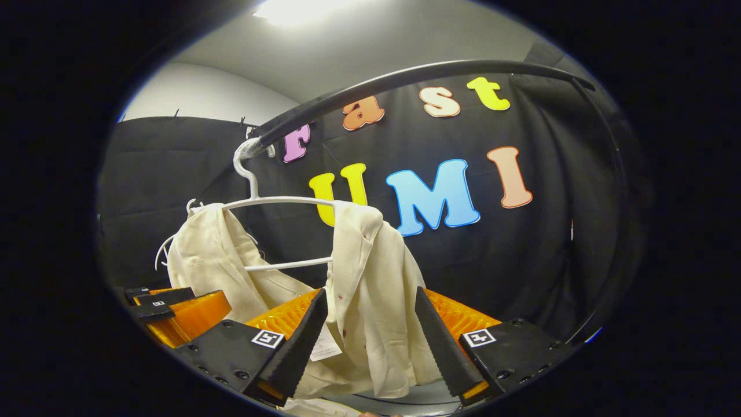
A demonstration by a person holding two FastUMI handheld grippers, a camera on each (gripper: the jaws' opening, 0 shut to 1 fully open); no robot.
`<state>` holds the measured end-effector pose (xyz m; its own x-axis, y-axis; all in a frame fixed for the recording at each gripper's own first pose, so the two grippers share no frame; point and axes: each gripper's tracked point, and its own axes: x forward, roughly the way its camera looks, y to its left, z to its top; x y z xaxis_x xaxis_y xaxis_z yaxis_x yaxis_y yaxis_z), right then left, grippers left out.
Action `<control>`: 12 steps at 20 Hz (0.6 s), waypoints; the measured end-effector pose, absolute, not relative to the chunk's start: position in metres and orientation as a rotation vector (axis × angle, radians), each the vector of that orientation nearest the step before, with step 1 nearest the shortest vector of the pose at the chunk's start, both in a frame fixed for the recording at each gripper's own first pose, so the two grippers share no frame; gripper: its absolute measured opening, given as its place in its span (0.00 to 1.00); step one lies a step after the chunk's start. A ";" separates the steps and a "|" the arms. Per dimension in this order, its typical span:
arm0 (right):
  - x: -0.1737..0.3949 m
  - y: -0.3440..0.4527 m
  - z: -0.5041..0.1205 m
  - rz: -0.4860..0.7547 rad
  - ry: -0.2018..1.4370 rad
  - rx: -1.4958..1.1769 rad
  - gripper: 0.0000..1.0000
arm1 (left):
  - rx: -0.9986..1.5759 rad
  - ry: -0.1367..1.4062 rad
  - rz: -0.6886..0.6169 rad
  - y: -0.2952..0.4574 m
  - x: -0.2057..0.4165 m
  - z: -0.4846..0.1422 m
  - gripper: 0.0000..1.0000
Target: Grasp the clothes on the hanger with both hands and then place them into the laundry hamper below.
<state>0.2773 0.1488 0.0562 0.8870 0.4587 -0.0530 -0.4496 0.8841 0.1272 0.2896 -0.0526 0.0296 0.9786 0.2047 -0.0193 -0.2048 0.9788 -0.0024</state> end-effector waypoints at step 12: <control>0.340 0.204 0.033 0.530 0.125 0.109 0.92 | -0.009 0.061 0.369 -0.030 0.326 0.022 0.99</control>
<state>0.3404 0.2037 0.0334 0.8556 0.5096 -0.0906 -0.4963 0.8574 0.1360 0.3258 -0.0301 0.0216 0.9310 0.3599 -0.0609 -0.3605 0.9328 0.0022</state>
